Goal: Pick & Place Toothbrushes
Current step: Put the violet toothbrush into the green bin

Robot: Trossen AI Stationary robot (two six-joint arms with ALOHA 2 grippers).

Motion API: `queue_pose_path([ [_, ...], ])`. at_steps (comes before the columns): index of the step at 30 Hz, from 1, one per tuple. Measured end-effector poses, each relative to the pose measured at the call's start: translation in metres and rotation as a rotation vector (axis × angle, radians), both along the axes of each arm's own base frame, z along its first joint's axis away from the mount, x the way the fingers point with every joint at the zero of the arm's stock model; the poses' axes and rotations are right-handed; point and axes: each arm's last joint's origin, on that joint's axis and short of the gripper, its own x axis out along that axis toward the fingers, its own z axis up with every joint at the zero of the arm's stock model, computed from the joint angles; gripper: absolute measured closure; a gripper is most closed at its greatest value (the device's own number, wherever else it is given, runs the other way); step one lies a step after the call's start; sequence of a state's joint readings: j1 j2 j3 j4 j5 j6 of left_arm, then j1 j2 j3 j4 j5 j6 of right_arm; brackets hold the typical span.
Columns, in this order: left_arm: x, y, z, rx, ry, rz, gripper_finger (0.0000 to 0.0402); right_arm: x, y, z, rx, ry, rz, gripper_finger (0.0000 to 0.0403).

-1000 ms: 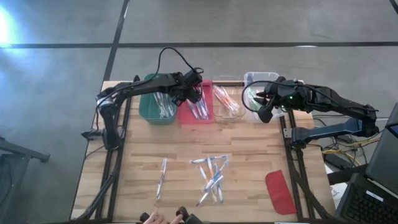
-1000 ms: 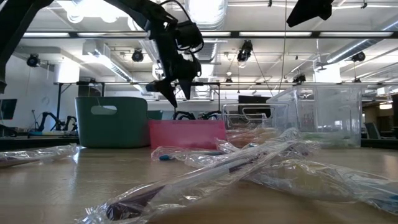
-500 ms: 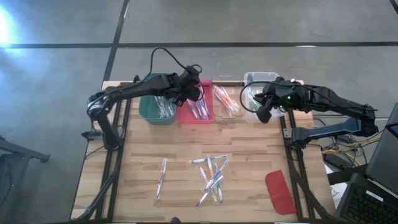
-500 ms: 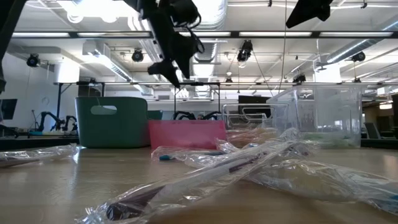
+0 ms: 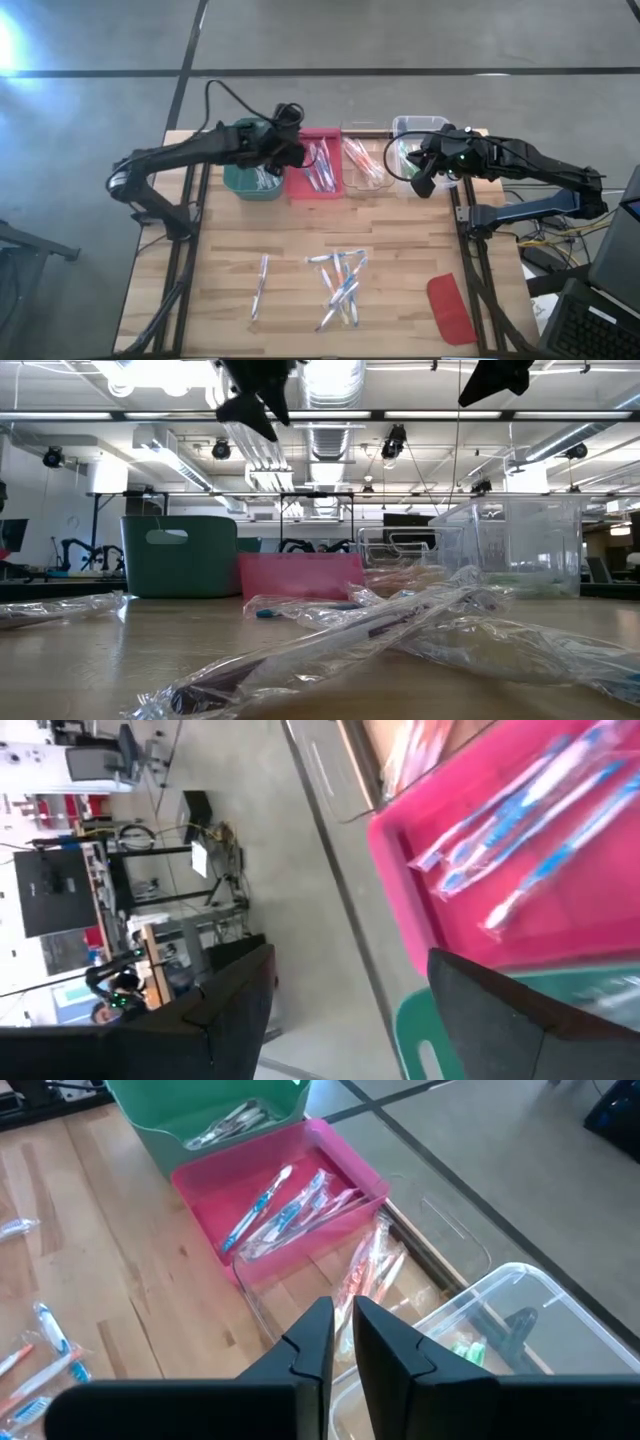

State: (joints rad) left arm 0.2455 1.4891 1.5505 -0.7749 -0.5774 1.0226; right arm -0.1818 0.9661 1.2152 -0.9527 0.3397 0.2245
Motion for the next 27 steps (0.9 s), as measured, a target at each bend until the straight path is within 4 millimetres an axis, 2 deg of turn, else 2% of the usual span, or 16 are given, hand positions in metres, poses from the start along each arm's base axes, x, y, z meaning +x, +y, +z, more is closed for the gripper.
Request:
queue_pose_path([
  [7,-0.041,-0.036,0.018,-0.105,-0.025,0.008,0.0135,0.000,0.000,0.000,0.000,0.000,0.000,0.0341],
  [11,-0.067,-0.055,0.021,-0.173,0.011,0.018,0.0134,0.000,0.000,0.000,0.000,0.000,0.000,0.0327],
  [14,-0.077,-0.065,0.022,-0.221,0.002,0.031,0.0136,0.000,0.000,0.000,0.000,0.000,0.000,0.0316],
  [22,-0.076,-0.093,0.011,-0.453,-0.059,0.132,0.0136,0.001,0.000,0.001,-0.057,0.029,0.051,0.0290],
  [27,-0.068,-0.114,0.000,-0.580,-0.136,0.285,0.0136,0.004,-0.001,0.004,-0.094,0.003,0.074,0.0276],
])
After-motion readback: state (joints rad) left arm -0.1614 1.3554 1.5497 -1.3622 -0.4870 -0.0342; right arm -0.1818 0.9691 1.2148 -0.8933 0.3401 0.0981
